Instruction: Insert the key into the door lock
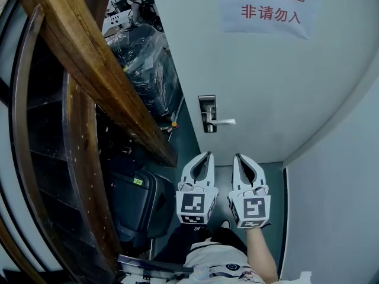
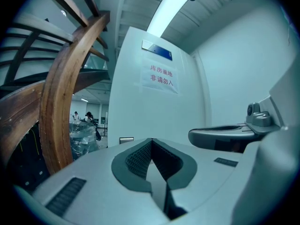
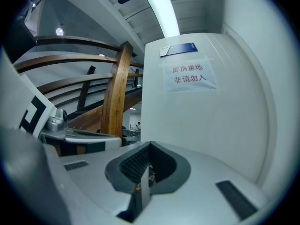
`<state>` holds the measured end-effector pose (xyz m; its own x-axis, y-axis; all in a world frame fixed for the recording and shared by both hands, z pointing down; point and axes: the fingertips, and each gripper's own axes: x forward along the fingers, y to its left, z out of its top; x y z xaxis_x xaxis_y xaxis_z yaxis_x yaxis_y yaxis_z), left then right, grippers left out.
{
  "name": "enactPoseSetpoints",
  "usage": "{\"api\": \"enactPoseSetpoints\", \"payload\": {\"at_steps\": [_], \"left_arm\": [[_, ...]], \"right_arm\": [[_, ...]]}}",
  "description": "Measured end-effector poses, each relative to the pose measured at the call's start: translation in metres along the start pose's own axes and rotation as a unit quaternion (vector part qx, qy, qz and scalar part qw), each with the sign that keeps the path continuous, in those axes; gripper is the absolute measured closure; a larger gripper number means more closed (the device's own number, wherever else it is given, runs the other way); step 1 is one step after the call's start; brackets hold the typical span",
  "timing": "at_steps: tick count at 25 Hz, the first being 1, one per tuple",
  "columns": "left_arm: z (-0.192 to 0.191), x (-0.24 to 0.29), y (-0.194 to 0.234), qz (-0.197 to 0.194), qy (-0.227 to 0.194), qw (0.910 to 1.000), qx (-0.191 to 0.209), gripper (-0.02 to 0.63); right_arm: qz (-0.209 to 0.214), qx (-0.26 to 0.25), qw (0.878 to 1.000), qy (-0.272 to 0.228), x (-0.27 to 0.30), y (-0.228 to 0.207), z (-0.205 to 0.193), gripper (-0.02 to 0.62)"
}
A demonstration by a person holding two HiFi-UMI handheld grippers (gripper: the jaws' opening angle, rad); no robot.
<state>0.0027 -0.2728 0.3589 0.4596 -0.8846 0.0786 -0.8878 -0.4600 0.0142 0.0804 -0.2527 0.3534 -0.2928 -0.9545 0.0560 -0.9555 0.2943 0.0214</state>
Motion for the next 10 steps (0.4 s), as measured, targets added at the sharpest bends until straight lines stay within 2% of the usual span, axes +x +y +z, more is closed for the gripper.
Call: {"api": "enactPoseSetpoints", "payload": {"at_steps": [10], "left_arm": [[-0.0067, 0.003, 0.0005, -0.002, 0.009, 1.0, -0.003, 0.601]], "right_arm": [[-0.003, -0.002, 1.0, 0.005, 0.0034, -0.0014, -0.0047, 0.591]]}}
